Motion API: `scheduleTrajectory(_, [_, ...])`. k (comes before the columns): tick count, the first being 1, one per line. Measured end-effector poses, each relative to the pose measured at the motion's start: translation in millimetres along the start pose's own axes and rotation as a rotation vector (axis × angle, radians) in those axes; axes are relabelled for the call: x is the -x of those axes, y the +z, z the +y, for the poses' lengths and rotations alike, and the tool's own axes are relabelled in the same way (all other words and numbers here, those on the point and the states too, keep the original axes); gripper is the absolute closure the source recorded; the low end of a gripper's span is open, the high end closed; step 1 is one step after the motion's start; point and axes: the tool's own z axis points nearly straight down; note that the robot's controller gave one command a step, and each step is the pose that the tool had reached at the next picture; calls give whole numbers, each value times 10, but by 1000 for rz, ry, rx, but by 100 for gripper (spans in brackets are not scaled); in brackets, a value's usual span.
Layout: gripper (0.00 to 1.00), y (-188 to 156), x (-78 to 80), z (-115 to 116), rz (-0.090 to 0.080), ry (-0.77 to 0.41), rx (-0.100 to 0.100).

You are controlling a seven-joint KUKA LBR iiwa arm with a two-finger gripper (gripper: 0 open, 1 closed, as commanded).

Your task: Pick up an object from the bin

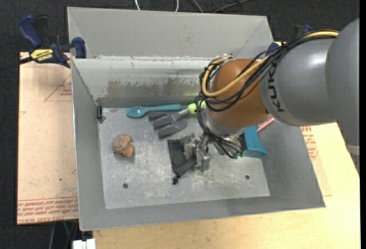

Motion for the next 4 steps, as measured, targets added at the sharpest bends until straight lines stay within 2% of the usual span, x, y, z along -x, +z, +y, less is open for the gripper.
scheduleTrajectory(1, [100,-488,-11,11,6,1,3])
scheduleTrajectory(4, [100,-1194,-6,16,6,3,2])
